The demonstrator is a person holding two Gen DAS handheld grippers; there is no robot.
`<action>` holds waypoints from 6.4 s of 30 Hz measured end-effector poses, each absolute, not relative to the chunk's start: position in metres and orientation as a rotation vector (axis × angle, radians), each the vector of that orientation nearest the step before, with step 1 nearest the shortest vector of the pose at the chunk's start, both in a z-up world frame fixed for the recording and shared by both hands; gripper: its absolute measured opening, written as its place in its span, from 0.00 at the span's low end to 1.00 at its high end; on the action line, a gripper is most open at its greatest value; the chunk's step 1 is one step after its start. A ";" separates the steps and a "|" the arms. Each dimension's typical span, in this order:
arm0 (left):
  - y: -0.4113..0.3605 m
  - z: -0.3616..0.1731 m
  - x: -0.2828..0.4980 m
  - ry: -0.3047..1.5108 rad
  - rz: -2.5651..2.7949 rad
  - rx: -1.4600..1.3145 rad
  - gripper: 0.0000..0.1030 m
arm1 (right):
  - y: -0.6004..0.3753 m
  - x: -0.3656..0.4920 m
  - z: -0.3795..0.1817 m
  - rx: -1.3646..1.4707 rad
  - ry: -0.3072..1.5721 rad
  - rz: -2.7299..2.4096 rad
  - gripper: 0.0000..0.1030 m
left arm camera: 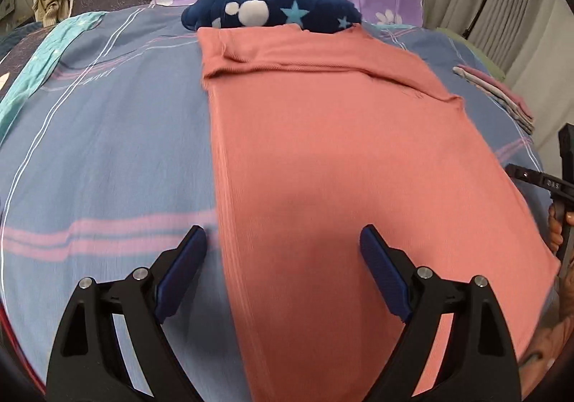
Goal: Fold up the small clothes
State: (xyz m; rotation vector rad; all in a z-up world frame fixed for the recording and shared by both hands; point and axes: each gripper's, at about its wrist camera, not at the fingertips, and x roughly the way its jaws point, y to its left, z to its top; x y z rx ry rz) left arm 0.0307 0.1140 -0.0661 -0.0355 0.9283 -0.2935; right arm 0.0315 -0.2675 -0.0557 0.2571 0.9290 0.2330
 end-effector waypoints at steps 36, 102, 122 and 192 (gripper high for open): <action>0.159 -0.080 -0.093 0.886 -0.390 -0.349 0.27 | -0.271 -0.076 -0.069 0.526 0.994 0.517 0.54; 0.130 -0.053 0.152 0.824 -0.309 -0.276 0.23 | -0.262 0.173 -0.043 0.373 0.894 0.370 0.22; 0.142 -0.018 0.213 0.773 -0.163 -0.303 0.61 | -0.275 0.229 -0.011 0.434 0.836 0.309 0.39; -0.234 -0.045 0.091 0.955 -0.276 0.437 0.26 | -0.340 0.201 -0.052 0.378 0.860 0.439 0.33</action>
